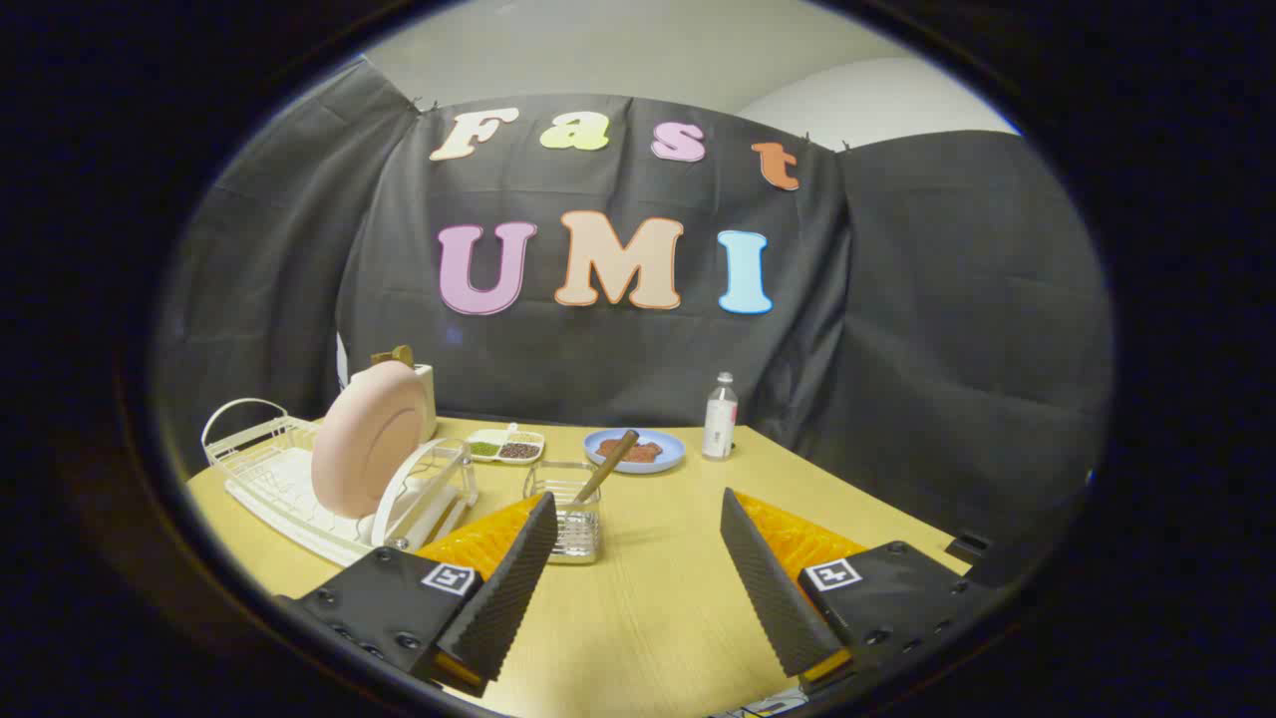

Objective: Take the plate from the dish rack, then take the spoon from the basket and place it into the plate.

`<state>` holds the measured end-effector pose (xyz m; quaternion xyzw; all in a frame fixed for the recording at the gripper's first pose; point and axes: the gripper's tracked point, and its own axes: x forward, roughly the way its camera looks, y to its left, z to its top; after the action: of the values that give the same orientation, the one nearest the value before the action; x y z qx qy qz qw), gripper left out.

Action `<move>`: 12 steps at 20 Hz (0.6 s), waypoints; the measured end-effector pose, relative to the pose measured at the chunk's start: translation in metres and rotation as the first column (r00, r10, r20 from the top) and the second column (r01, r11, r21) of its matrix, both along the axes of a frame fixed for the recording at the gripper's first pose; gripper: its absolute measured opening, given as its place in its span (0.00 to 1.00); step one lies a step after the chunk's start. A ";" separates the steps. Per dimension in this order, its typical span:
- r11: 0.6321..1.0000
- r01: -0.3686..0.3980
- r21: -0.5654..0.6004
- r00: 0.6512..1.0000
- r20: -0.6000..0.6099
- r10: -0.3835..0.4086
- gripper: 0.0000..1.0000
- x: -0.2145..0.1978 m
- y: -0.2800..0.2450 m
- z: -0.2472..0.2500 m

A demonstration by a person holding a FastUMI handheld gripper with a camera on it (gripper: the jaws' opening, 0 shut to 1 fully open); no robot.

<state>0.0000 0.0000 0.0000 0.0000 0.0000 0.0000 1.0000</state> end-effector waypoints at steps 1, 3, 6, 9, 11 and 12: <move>1.000 -0.002 0.002 1.000 0.000 0.002 1.00 0.000 0.001 0.000; 1.000 -0.001 0.001 1.000 -0.001 0.001 1.00 0.000 0.000 0.000; 1.000 -0.001 -0.001 1.000 -0.003 0.001 1.00 0.000 0.001 -0.001; 1.000 0.009 0.006 1.000 -0.004 -0.009 1.00 0.000 -0.001 0.000; 0.999 0.034 -0.003 0.999 -0.017 -0.034 1.00 0.001 -0.005 -0.004; 0.999 0.042 -0.010 0.999 -0.022 -0.042 1.00 0.001 -0.003 -0.005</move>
<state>0.0013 -0.0030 -0.0048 -0.0047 0.0110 -0.0209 0.9997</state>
